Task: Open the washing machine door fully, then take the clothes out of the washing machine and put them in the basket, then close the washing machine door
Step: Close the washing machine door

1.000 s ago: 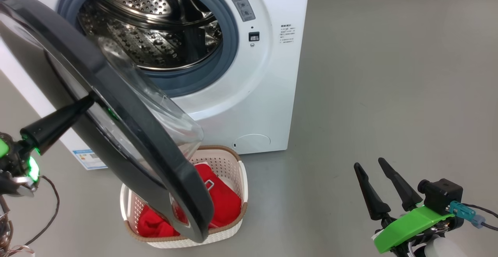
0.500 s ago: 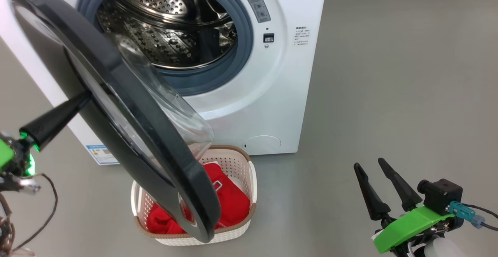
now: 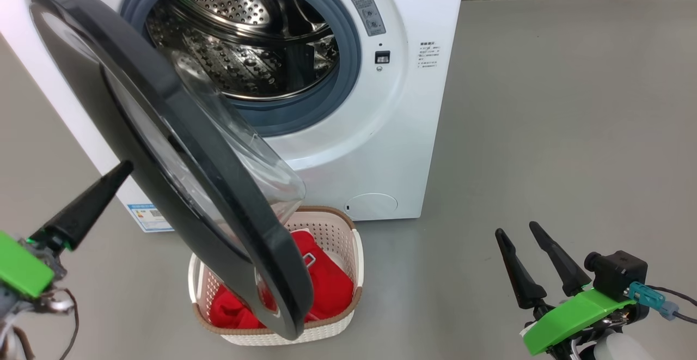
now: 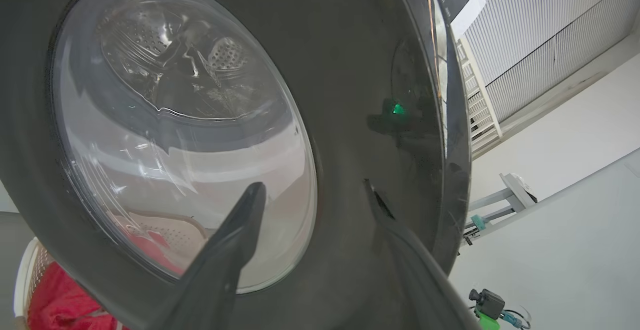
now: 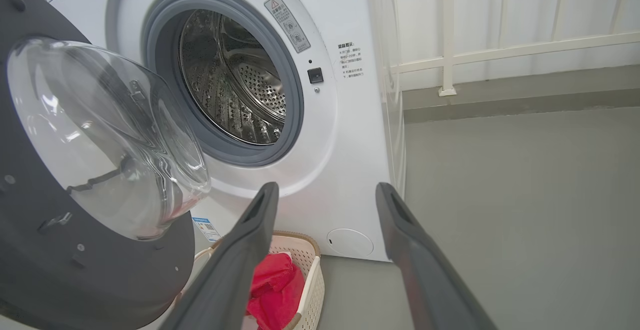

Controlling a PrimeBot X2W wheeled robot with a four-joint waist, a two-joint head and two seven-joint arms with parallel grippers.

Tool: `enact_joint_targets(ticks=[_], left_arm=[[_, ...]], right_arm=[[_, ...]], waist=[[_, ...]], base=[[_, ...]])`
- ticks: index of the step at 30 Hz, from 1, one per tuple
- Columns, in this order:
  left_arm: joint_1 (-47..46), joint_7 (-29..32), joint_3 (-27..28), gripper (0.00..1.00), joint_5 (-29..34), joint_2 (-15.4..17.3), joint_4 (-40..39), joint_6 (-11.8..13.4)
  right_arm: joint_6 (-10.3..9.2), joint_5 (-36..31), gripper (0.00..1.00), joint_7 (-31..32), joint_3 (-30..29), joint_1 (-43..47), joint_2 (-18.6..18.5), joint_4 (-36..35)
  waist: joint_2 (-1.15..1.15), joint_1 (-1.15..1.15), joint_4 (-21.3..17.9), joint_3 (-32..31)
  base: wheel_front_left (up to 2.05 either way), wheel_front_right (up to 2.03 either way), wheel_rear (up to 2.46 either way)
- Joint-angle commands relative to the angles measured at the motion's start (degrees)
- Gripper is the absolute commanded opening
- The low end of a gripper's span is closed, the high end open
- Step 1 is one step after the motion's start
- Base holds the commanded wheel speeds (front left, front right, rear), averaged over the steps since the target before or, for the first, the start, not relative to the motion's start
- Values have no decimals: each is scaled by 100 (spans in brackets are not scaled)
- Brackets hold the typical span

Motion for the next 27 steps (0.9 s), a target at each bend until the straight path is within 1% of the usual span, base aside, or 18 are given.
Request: enact_joint_targets(ticks=[1, 4, 7, 12, 15, 22, 24, 27], left_arm=[[-72, -87, 183, 100, 99, 209, -215, -71], [161, -524, 111, 100, 361, 246, -343, -100], [391, -1058, -118, 100, 656, 419, -552, -104], [794, -2180, -561, 100, 971, 621, -691, -106], [1046, -2919, -857, 100, 1305, 786, -660, -106], [1467, -4457, -1117, 100, 1527, 615, -251, -107], [1539, -4840, -1203, 100, 1619, 578, -121, -107], [1635, -5308, -1413, 100, 1789, 611, 43, -107]], right_arm=[[9, 21, 100, -69, 99, -34, -56, -144], [9, 24, 100, -69, 92, -34, -61, -149], [9, 25, 100, -69, 92, -47, -70, -160], [9, 29, 100, -69, 64, -64, -82, -184], [9, 32, 100, -69, 44, -70, -80, -200], [9, 30, 100, -69, -16, -59, -82, -235], [9, 24, 100, -69, -22, -57, -84, -240], [9, 19, 100, -69, -34, -73, -90, -245]], waist=[[0, 0, -1, 3], [0, 0, -6, 11], [0, 0, -14, 26], [0, 0, -28, 67], [0, 0, -40, 101], [0, 0, -41, 140], [0, 0, -31, 146], [0, 0, -19, 152]], base=[[0, 0, 0], [0, 0, 0], [0, 0, 0], [0, 0, 0], [0, 0, 0], [0, 0, 0], [0, 0, 0], [0, 0, 0]])
